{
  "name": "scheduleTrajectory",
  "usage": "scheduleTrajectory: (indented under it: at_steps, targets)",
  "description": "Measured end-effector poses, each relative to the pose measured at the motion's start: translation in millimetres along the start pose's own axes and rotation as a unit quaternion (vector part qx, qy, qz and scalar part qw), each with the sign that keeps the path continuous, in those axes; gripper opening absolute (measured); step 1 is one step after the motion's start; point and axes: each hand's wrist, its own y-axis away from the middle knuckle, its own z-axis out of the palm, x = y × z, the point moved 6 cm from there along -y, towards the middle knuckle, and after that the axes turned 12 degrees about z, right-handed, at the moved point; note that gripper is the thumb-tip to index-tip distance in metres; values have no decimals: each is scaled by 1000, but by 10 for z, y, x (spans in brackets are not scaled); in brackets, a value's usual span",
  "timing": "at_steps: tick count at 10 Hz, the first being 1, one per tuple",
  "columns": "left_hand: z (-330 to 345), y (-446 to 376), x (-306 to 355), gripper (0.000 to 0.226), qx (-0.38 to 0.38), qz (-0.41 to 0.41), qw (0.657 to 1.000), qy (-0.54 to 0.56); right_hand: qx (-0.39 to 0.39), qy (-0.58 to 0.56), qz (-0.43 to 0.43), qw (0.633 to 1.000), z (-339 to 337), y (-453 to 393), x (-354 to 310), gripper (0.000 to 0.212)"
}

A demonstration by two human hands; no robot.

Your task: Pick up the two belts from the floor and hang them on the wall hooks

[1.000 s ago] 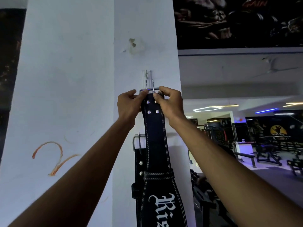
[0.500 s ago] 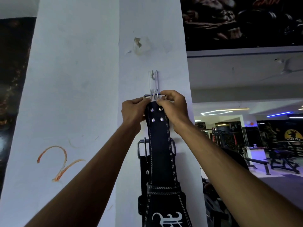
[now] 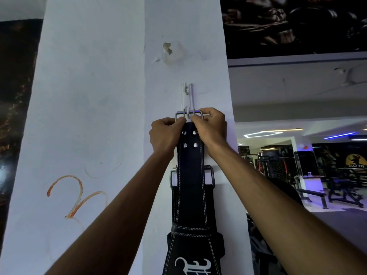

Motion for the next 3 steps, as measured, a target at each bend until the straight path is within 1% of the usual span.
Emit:
scheduleTrajectory:
  at_steps: [1, 2, 3]
  targets:
    - [11, 18, -1, 26, -6, 4, 1000, 0, -1, 3, -17, 1000, -12, 22, 4, 30]
    - [16, 88, -49, 39, -19, -4, 999, 27, 0, 22, -53, 998, -68, 87, 8, 35]
    - [-64, 119, -135, 59, 2, 8, 999, 34, 38, 51, -115, 991, -126, 190, 4, 35]
